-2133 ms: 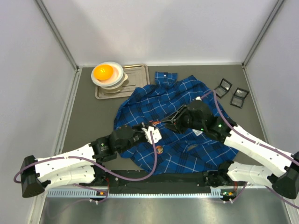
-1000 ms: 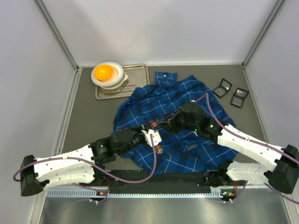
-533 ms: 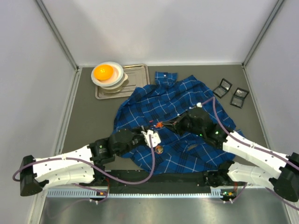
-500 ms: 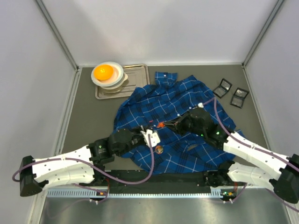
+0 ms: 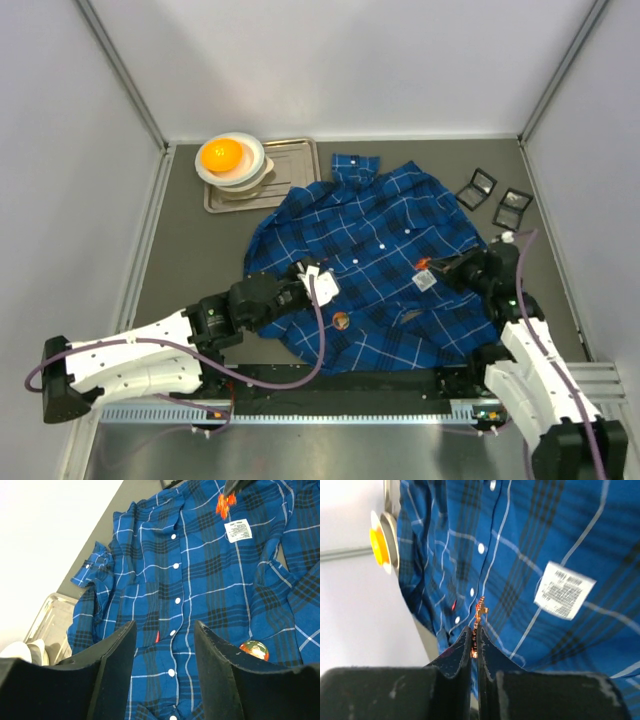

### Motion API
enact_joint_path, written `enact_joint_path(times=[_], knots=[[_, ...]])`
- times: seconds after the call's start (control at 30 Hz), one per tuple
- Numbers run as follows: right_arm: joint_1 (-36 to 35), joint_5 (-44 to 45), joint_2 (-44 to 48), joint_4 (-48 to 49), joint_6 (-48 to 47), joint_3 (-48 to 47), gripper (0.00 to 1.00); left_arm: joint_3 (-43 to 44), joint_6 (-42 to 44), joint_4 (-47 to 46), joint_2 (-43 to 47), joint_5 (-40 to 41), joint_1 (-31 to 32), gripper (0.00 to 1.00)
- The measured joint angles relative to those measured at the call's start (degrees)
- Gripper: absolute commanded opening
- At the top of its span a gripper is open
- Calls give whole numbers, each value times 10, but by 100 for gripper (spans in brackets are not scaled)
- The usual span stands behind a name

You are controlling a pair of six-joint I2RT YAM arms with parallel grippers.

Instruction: Remove the brooch from the garment

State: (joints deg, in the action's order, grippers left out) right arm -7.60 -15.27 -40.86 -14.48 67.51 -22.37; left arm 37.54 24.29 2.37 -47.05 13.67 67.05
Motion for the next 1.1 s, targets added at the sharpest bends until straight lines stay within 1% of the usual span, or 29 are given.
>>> enact_joint_path(times=[0.13, 0.2, 0.3, 0.4, 0.53, 0.63, 0.77, 0.83, 0.97, 1.1], knots=[[129, -55, 5, -9, -90, -1, 0, 0, -8, 4, -1, 7, -3, 56], [186, -70, -5, -15, -130, -6, 0, 0, -10, 4, 0, 18, -4, 58], [236, -74, -36, -19, -173, -28, 0, -1, -16, -2, 5, 41, -7, 60], [270, -74, -66, -5, -201, -43, 0, -4, -20, -10, 12, 61, -10, 61], [325, -80, -110, 29, -224, -44, 0, -4, -31, -18, 16, 74, -18, 62], [373, -89, -156, 88, -225, -44, 0, -4, -37, -21, 16, 77, -25, 63], [406, -103, -240, 197, -222, -45, 0, -6, -47, -24, 21, 82, -30, 63], [412, -106, -288, 233, -219, -53, 0, -7, -50, -24, 26, 83, -30, 63], [418, -110, -389, 307, -208, -90, 0, -7, -51, -24, 28, 83, -30, 63], [421, -109, -452, 367, -200, -134, 0, -10, -51, -24, 28, 83, -31, 64]])
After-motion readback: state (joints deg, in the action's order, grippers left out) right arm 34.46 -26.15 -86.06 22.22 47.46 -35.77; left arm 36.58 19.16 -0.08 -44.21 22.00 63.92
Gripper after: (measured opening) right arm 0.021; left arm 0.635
